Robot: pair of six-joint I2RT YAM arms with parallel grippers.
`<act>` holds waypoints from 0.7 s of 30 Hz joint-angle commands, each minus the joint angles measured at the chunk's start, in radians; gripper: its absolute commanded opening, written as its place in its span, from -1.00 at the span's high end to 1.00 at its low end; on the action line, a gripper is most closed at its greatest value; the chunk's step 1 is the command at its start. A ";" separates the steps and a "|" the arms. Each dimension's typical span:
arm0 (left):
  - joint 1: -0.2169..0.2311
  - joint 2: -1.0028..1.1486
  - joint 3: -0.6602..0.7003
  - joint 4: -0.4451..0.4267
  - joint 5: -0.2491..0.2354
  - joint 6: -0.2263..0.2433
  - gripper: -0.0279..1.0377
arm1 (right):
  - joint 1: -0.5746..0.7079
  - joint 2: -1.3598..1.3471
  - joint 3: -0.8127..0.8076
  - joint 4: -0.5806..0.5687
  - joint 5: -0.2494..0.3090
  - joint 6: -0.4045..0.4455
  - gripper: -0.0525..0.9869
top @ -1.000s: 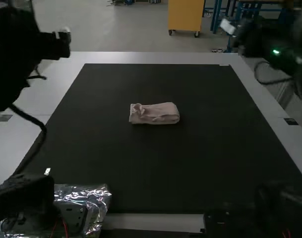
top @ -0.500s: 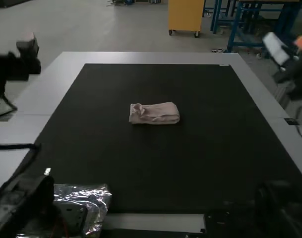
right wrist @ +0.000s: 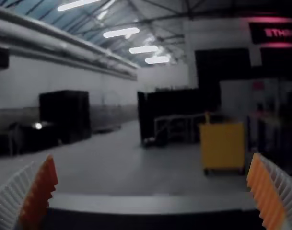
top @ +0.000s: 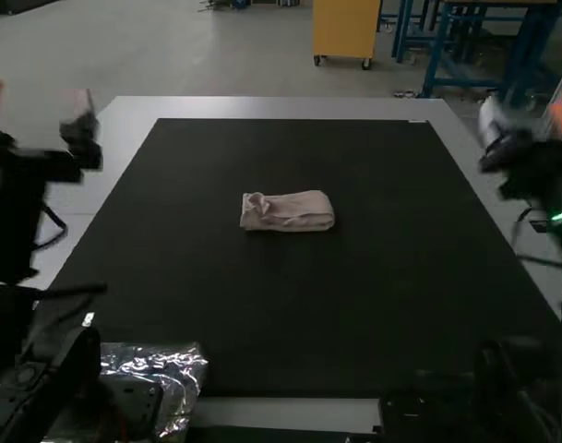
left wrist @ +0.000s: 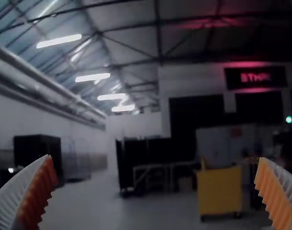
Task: Fold the towel.
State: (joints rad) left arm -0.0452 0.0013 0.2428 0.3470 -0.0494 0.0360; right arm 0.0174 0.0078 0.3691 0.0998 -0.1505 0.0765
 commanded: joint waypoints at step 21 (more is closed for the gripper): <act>0.010 -0.001 -0.244 -0.336 0.048 -0.165 -0.87 | -0.011 -0.008 -0.369 -0.081 0.236 -0.273 -0.85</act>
State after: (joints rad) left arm -0.0448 0.0017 0.0055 0.0212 0.0223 -0.0883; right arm 0.0147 0.0078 0.0055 0.0158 0.0692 -0.1516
